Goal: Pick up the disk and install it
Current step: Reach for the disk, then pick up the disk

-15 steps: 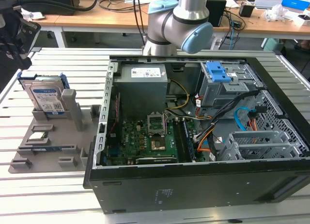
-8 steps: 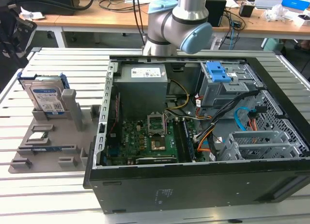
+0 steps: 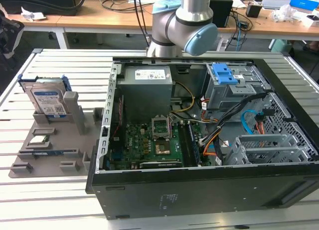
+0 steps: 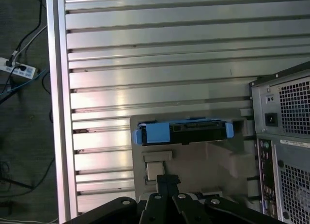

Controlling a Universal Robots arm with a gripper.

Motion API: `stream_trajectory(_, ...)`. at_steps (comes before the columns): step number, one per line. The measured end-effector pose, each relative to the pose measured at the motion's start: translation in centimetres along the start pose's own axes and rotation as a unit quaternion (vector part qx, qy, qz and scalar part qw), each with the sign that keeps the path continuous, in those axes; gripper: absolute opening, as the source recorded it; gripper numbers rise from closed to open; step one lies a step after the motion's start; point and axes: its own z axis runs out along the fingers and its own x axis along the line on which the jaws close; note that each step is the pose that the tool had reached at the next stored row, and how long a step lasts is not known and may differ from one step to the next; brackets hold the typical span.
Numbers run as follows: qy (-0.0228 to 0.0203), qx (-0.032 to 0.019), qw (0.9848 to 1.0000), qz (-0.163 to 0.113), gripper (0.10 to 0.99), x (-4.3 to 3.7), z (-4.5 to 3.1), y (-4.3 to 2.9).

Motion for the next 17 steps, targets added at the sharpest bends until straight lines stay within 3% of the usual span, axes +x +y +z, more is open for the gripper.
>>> stream_trajectory(17,0.0004,-0.0002,1.0000,-0.008,0.106,0.07,-0.01,0.00)
